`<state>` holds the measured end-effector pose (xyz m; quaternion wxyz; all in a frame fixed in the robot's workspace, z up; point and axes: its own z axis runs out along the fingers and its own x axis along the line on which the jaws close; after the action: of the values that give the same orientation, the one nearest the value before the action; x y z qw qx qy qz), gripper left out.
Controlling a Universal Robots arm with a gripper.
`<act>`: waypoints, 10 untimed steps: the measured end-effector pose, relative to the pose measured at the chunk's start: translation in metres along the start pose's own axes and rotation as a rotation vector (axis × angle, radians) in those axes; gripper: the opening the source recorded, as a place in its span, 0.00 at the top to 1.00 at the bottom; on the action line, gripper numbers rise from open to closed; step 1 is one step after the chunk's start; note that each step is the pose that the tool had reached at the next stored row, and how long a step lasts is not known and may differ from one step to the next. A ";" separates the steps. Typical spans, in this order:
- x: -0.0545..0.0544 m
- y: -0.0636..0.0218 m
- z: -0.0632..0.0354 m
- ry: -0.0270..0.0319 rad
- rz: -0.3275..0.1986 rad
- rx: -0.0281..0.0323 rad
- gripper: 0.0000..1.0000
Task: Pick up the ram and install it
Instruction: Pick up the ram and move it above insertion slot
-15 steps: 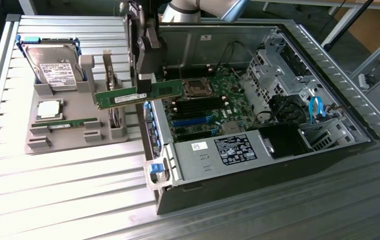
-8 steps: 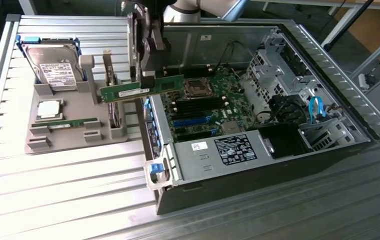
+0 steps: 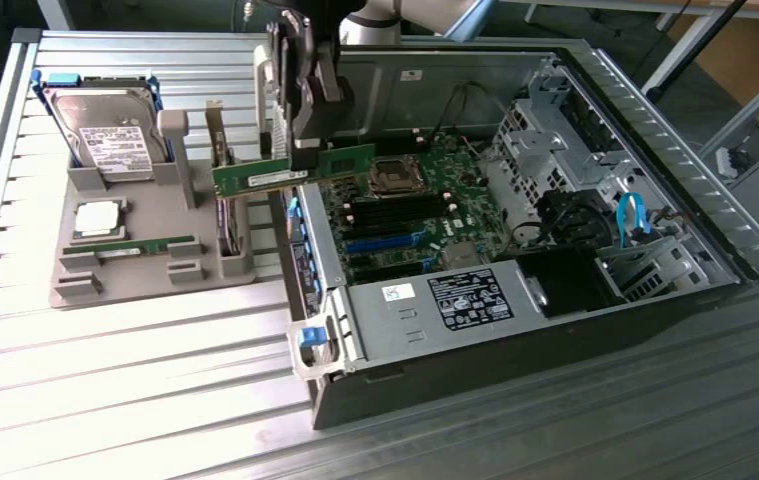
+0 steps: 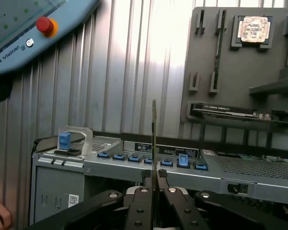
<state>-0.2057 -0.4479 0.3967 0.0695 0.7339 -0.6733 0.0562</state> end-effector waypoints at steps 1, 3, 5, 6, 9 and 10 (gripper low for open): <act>0.000 -0.0017 0.0000 -0.0040 0.001 0.0001 0.87; 0.000 -0.0044 0.0001 -0.0105 0.002 0.0005 0.87; 0.001 -0.0072 0.0002 -0.0174 0.003 0.0009 0.87; 0.001 -0.0097 0.0002 -0.0211 0.003 0.0011 0.87; 0.002 -0.0208 0.0004 -0.0838 0.006 0.0060 0.87; 0.002 -0.0230 0.0003 -0.0989 0.006 0.0071 0.87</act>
<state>-0.1826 -0.4479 0.3961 0.0334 0.7340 -0.6780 0.0225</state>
